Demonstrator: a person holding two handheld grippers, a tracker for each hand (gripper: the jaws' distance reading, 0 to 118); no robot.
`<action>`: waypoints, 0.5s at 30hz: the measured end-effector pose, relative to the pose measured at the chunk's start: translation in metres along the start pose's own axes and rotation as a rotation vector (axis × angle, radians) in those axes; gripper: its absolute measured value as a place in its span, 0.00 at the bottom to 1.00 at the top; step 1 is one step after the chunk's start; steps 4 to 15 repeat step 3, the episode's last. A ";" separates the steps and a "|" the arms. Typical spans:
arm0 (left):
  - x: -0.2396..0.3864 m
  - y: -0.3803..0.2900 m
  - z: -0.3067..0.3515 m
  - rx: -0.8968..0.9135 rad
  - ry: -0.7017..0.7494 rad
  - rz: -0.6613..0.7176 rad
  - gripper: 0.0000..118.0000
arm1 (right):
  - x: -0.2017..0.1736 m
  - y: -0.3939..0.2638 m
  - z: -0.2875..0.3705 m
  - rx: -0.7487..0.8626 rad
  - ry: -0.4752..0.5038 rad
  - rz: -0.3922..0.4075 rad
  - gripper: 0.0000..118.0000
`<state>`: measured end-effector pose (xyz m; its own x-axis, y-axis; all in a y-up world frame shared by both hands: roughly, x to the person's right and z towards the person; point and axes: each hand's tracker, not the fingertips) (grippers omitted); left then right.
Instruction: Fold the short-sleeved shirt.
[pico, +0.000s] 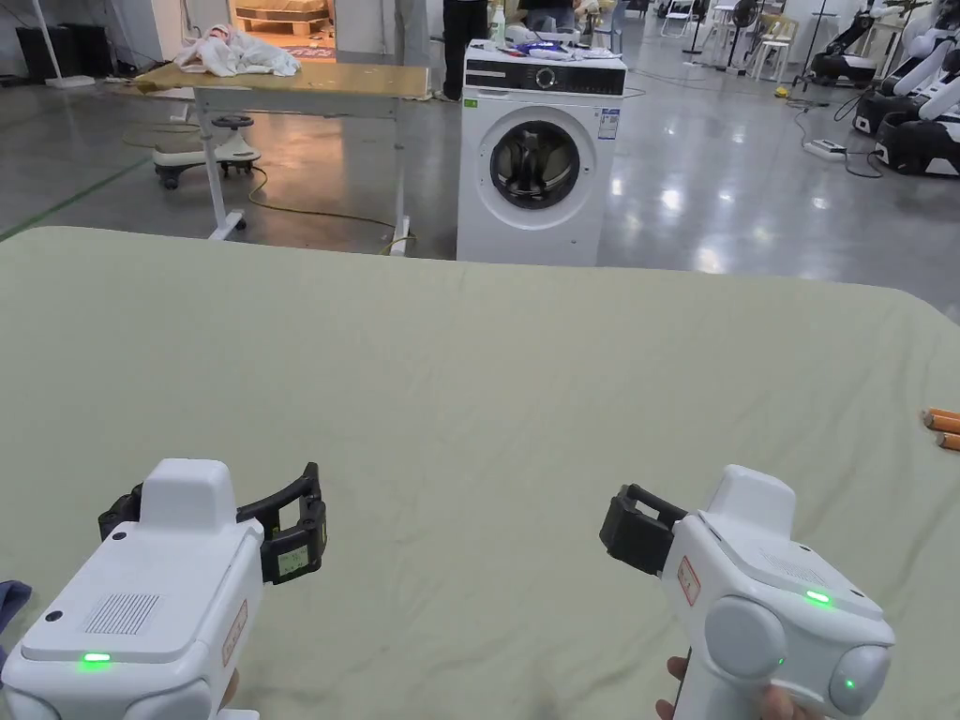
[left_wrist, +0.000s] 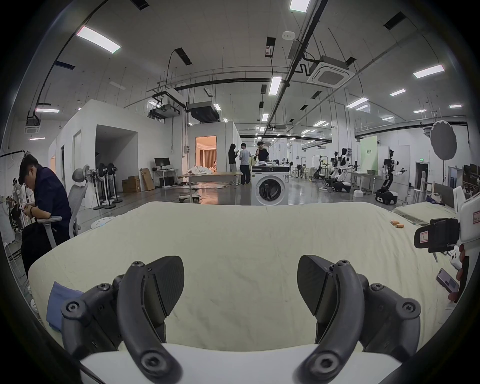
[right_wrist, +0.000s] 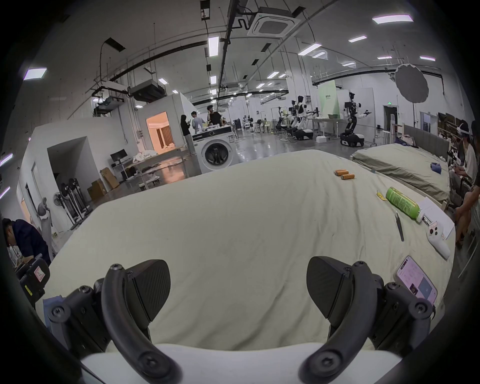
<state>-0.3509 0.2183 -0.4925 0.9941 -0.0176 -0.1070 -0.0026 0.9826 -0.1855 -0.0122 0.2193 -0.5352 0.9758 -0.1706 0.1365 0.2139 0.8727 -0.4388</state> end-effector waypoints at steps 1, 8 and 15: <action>-0.001 0.000 -0.001 -0.003 0.001 0.001 0.77 | -0.001 0.000 -0.002 -0.007 -0.010 0.004 0.91; -0.002 -0.001 -0.001 -0.008 0.002 0.003 0.77 | 0.001 -0.001 -0.003 0.004 -0.017 -0.002 0.91; -0.002 -0.001 -0.001 -0.008 0.002 0.003 0.77 | 0.001 -0.001 -0.003 0.004 -0.017 -0.002 0.91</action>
